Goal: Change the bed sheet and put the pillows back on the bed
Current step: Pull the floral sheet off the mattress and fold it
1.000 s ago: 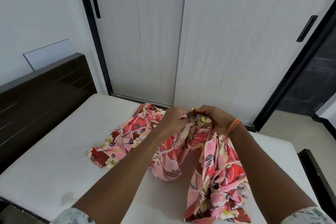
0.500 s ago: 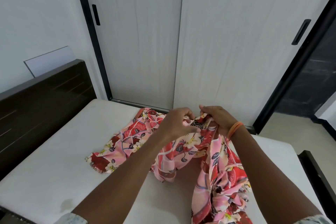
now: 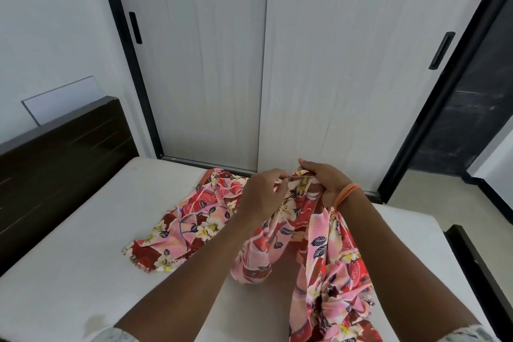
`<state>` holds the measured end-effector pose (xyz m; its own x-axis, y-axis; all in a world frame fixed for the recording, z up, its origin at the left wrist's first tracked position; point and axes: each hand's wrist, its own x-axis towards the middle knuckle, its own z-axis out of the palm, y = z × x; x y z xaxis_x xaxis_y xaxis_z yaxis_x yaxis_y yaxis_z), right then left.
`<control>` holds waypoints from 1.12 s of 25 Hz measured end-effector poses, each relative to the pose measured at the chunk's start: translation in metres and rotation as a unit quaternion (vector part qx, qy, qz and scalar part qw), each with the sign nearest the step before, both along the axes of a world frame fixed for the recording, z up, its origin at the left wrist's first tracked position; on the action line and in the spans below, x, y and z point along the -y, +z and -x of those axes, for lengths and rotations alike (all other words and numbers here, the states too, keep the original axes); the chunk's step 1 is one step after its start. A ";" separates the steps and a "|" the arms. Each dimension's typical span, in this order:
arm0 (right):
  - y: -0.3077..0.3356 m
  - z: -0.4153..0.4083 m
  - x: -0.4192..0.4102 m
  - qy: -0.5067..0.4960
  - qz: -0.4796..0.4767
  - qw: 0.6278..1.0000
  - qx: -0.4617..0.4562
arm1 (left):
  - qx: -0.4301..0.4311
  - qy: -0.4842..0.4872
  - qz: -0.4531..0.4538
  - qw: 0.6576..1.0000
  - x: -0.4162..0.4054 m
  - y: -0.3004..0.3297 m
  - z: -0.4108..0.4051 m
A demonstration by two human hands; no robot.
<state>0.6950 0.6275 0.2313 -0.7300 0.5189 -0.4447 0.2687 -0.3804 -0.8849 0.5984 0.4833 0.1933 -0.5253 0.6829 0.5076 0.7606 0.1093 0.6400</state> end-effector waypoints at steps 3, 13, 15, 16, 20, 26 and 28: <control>0.001 -0.008 -0.002 0.040 -0.228 0.973 -0.008 | 0.090 0.002 -0.011 0.996 -0.003 0.017 0.008; 0.004 0.007 0.025 -0.086 -0.675 0.728 0.078 | 0.177 -0.104 0.041 0.978 -0.004 0.088 0.025; -0.004 0.011 0.027 -0.059 -0.667 0.734 0.112 | 0.176 -0.111 0.032 0.978 -0.005 0.092 0.022; -0.010 0.014 0.029 -0.048 -0.648 0.751 0.121 | 0.174 -0.112 0.028 0.978 -0.004 0.093 0.020; -0.038 0.013 0.022 -0.074 -0.574 0.792 0.193 | 0.199 -0.098 -0.019 0.975 0.000 0.099 0.024; -0.088 -0.033 -0.011 -0.048 -0.530 0.775 0.341 | 0.231 0.110 -0.140 0.957 0.017 0.099 0.069; -0.093 -0.048 -0.022 -0.089 -0.519 0.777 0.344 | 0.244 0.188 -0.148 0.940 0.023 0.090 0.089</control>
<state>0.7427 0.6492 0.1380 -0.3795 0.9248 0.0270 0.8396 0.3565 -0.4099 0.5099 0.4603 0.2832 -0.9205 0.2698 0.2826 0.3124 0.0740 0.9471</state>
